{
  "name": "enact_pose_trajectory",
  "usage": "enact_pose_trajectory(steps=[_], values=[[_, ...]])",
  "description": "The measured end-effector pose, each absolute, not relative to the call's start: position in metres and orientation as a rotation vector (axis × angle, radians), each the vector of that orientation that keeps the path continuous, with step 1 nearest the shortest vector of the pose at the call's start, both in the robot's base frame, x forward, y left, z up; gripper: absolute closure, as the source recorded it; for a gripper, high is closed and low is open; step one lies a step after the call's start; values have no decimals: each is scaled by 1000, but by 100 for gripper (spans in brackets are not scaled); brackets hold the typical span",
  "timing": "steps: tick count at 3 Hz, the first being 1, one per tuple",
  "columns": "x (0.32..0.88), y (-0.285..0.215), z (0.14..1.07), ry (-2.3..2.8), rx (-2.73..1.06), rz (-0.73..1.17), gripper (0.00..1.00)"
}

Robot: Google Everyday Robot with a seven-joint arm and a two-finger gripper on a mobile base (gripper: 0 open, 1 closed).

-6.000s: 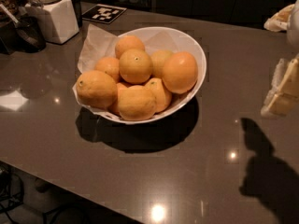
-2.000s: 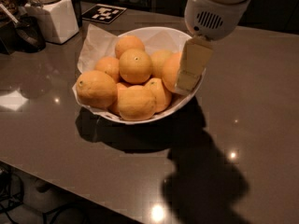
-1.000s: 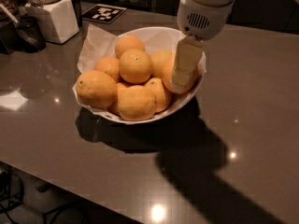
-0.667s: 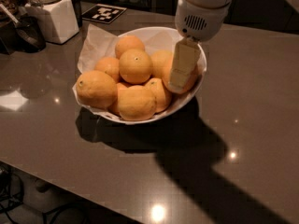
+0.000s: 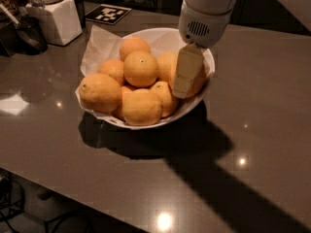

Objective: Pick orange from white bowl

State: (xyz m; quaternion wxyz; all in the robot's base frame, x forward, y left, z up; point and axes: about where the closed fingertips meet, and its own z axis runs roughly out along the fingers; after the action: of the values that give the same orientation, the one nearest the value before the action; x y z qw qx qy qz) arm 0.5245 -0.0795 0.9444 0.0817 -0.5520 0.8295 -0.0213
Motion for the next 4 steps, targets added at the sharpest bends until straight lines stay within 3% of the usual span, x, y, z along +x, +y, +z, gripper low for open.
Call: enact_pose_trajectory(steps=[1,2,4], values=[[527,-79,936,2492,-1660,-42,15],[528,-78,930,2500,-1673,-27,21],[528,-78,930,2500,-1674,-26,62]])
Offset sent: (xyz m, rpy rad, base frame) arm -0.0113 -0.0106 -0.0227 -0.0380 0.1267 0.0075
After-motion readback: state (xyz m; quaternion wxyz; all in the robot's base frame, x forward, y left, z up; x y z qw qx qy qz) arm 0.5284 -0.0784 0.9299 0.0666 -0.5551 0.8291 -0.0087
